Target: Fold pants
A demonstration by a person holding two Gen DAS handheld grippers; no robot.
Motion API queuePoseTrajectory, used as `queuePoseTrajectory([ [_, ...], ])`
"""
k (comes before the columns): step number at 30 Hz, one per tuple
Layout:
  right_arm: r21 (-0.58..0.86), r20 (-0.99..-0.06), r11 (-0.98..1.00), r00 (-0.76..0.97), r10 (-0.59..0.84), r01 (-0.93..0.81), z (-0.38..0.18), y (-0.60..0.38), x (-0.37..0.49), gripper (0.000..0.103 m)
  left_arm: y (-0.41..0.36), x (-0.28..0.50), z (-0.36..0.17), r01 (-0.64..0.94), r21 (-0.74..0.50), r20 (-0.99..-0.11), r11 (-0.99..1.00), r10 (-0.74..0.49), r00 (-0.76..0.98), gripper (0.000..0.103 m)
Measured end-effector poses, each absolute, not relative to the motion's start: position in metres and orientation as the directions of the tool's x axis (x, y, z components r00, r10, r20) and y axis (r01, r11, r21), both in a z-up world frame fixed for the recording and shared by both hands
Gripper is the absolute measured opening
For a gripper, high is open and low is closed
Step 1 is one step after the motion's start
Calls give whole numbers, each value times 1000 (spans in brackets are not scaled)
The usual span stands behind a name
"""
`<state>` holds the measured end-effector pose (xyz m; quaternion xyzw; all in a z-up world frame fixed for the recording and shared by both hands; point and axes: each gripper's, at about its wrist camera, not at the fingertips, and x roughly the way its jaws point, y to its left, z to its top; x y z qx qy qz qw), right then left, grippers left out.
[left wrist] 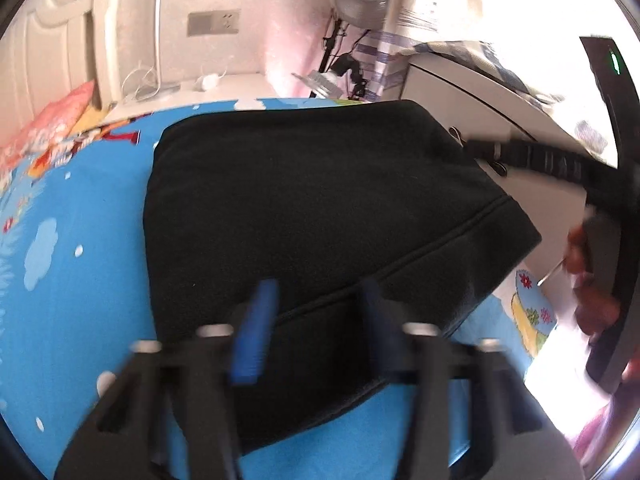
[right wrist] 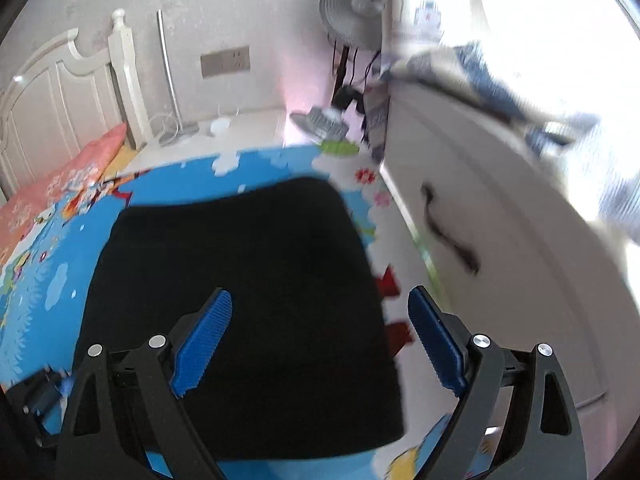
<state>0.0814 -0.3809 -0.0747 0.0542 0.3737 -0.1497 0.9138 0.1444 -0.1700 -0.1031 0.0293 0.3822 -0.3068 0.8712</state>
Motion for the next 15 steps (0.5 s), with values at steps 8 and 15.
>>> queuePoseTrajectory([
  [8,-1,-748,926,614,-252,378,-114,-385,74,86,-176,134,-89,506,-131,-670,853,-452,589,101],
  [15,89,-780,933,607,-152,349,-122,-398,78,86,-176,146,-65,543,34,-615,839,-410,673,101],
])
